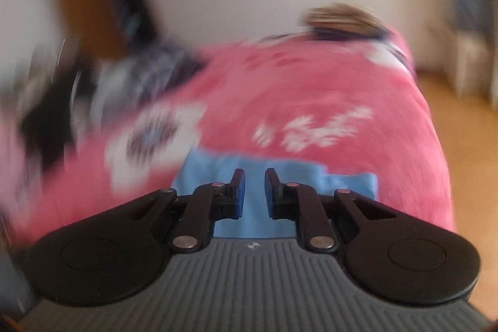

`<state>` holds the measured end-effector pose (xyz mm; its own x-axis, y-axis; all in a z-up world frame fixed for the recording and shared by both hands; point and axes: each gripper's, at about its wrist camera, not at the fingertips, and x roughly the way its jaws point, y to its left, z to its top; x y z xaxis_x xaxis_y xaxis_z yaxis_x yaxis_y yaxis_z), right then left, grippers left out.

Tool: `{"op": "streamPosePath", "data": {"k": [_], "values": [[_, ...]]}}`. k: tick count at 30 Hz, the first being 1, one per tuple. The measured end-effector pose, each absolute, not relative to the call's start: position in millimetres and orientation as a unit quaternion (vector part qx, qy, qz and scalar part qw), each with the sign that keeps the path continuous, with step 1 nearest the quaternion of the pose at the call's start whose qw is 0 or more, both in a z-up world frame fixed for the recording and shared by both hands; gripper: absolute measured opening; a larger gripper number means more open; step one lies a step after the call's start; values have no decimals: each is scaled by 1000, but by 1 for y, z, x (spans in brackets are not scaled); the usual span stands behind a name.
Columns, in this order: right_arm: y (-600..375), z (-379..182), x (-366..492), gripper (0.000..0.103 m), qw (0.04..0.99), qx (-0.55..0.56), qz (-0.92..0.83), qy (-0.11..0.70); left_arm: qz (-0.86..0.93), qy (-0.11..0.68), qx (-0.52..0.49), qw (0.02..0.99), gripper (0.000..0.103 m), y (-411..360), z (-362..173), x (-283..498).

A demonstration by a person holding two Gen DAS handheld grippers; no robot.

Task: Fold clothes

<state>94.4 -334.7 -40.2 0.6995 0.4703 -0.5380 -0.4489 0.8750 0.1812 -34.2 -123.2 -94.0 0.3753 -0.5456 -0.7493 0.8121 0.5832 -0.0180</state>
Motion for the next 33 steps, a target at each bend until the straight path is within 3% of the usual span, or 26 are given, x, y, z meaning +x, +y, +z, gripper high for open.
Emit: {"op": "streamPosePath", "data": {"k": [1, 8, 13, 14, 17, 18, 19, 26, 28, 33], "values": [[-328, -39, 89, 13, 920, -5, 255, 299, -419, 369, 180, 810, 38, -123, -94, -34], [-383, -47, 115, 22, 930, 114, 142, 320, -419, 368, 179, 810, 38, -122, -94, -35], [-384, -56, 145, 45, 925, 107, 152, 331, -418, 367, 183, 810, 39, -123, -94, -36], [-382, -59, 152, 45, 919, 106, 162, 343, -418, 367, 183, 811, 39, -123, -94, -36], [-373, -69, 164, 40, 908, 104, 183, 363, -417, 367, 183, 811, 39, -124, -94, -36], [-368, -68, 163, 23, 907, 105, 192, 360, -416, 367, 184, 811, 39, -124, -94, -37], [-363, -68, 161, 14, 906, 105, 201, 357, -416, 367, 183, 811, 39, -124, -94, -37], [-277, -65, 93, 17, 909, -125, 258, 302, -418, 365, 183, 812, 40, -123, -94, -37], [-275, -63, 86, 17, 906, -121, 261, 310, -419, 364, 182, 812, 40, -122, -94, -36], [-342, -39, 92, 21, 932, 81, 184, 301, -418, 365, 180, 812, 40, -122, -93, -36]]}}
